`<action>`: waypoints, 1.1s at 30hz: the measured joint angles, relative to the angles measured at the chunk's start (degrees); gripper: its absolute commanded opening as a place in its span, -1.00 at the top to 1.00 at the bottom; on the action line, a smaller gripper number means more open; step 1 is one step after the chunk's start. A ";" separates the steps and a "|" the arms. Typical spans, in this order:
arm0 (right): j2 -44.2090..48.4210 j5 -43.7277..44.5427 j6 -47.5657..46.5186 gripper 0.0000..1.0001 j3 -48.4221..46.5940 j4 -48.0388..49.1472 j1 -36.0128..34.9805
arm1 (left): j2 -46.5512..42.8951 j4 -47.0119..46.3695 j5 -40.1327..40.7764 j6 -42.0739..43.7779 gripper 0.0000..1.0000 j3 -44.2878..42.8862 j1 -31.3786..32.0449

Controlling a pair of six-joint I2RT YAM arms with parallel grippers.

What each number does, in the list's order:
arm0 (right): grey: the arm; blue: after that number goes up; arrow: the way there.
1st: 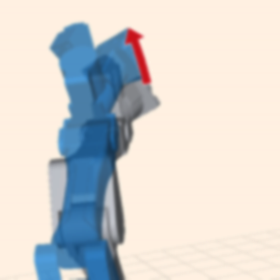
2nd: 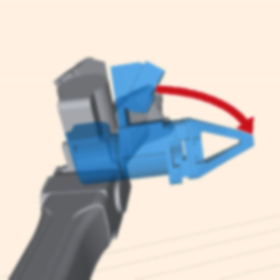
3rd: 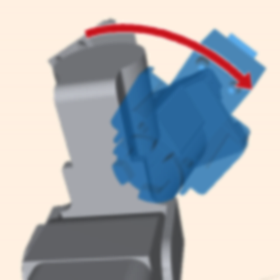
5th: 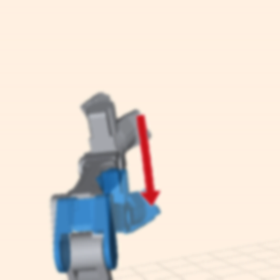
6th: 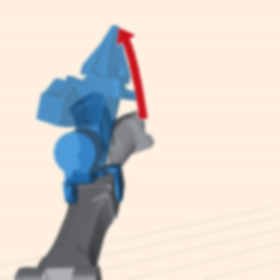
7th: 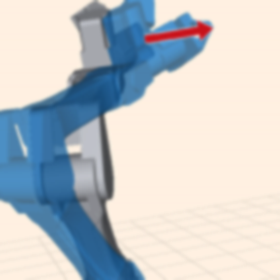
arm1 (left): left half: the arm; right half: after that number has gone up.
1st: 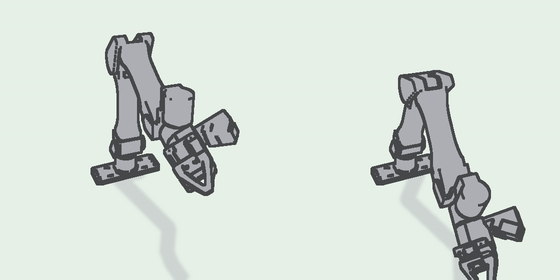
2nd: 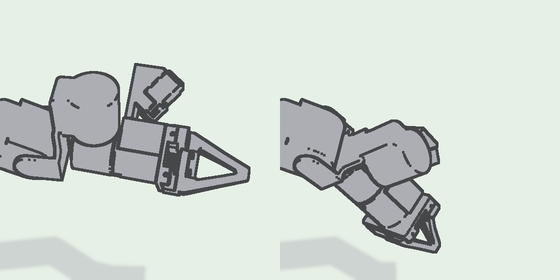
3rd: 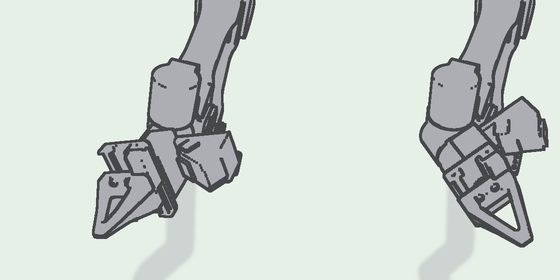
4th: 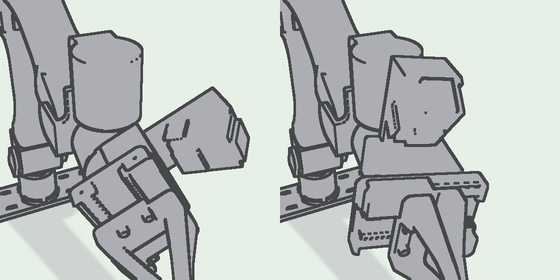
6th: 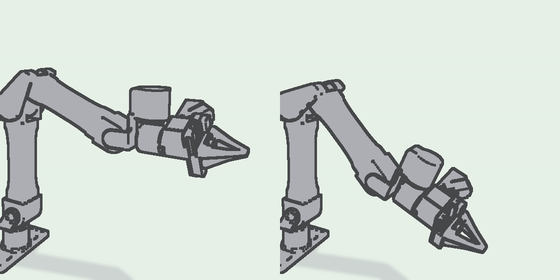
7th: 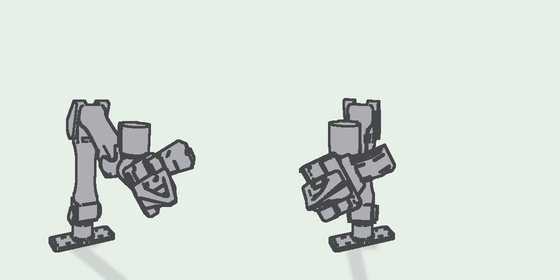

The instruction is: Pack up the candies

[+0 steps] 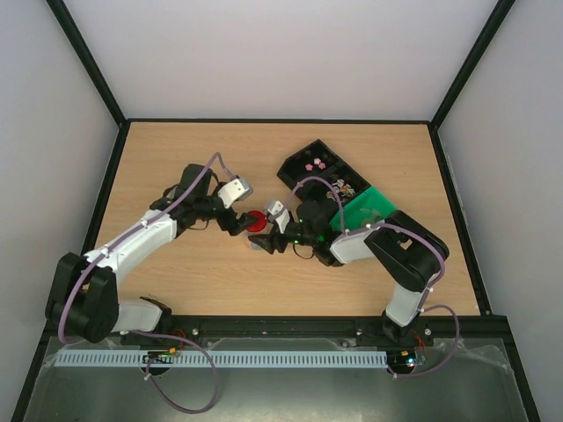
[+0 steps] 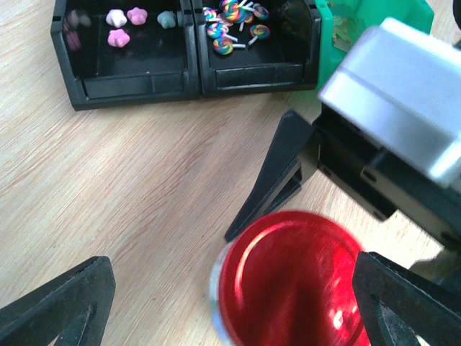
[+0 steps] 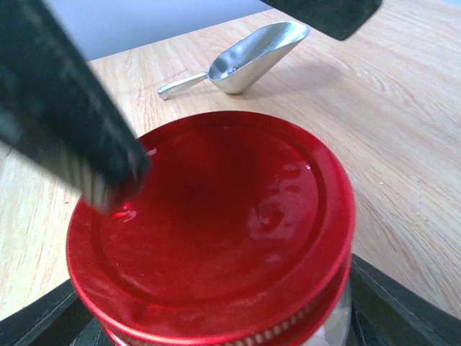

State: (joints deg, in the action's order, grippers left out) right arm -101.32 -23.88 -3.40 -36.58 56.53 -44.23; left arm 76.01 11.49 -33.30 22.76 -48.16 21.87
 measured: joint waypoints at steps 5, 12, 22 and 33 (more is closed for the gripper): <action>-0.04 5.51 1.09 0.88 0.00 0.79 -1.68 | 0.74 -2.45 4.02 -3.96 -0.83 0.00 3.93; -0.04 8.59 2.54 0.88 -0.04 0.87 -2.32 | 3.28 -3.89 6.10 -6.08 -0.70 0.02 5.25; -0.17 9.84 2.58 0.89 -0.22 0.81 -2.32 | 3.91 -4.17 5.51 -3.91 -0.78 -0.20 5.55; -0.37 10.01 2.32 0.90 -0.50 0.83 -2.43 | 3.96 -2.29 5.53 -2.82 -0.46 0.55 4.96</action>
State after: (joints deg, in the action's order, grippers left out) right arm -101.69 -13.87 -1.08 -37.08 57.36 -46.65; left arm 79.96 9.19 -27.77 19.94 -47.62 26.83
